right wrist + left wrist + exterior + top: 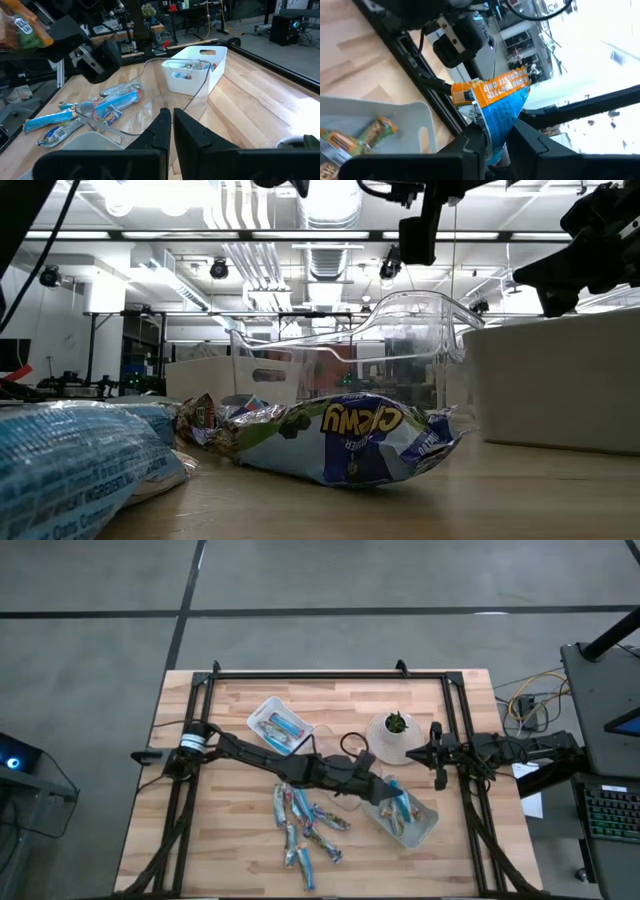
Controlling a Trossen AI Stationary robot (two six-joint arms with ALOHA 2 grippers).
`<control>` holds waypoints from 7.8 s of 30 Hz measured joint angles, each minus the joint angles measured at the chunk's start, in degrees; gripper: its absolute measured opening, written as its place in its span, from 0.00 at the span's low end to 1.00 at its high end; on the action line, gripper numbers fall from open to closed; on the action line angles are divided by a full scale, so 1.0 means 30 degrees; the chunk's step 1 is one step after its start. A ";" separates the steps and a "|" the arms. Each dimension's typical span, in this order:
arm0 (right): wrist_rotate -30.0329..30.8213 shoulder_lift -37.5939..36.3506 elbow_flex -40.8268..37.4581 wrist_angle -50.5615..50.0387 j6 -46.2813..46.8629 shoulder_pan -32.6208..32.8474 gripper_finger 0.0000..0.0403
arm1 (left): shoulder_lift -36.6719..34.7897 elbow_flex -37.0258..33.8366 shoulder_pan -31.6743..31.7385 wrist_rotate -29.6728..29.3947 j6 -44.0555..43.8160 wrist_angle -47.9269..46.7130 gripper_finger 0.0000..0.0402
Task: Pick and place Granola Bars by type
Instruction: Put the orange granola bar into the gray bin
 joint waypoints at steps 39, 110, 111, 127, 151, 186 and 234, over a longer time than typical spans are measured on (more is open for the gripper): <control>-0.0006 0.0007 0.0000 0.0000 0.0000 -0.0001 0.03 | -0.0007 -0.1137 0.0058 -0.2102 -0.6695 0.0029 0.11; -0.0007 -0.0015 0.0007 -0.0007 0.0000 0.0000 0.03 | 0.2251 0.3395 -0.1052 -0.4436 -1.0873 -0.2754 0.11; -0.0007 -0.0015 0.0007 -0.0007 0.0000 0.0000 0.03 | 0.2251 0.3395 -0.1064 -0.4621 -1.0861 -0.2826 0.11; -0.0007 -0.0015 0.0002 -0.0002 0.0000 0.0000 0.03 | 0.2259 0.3395 -0.1173 -0.4879 -1.0991 -0.4022 0.12; -0.0007 -0.0015 0.0007 0.0000 0.0000 -0.0007 0.03 | 0.2259 0.3395 -0.1368 -0.5049 -1.1676 -0.3658 0.12; 0.0000 -0.0015 0.0007 -0.0002 0.0000 0.0000 0.03 | 0.3818 0.4510 -0.1362 -0.3949 -1.2405 -0.3526 0.12; 0.0000 -0.0015 0.0005 -0.0007 0.0000 -0.0002 0.03 | 0.3789 0.4532 -0.1362 -0.2905 -1.6213 -0.3198 0.29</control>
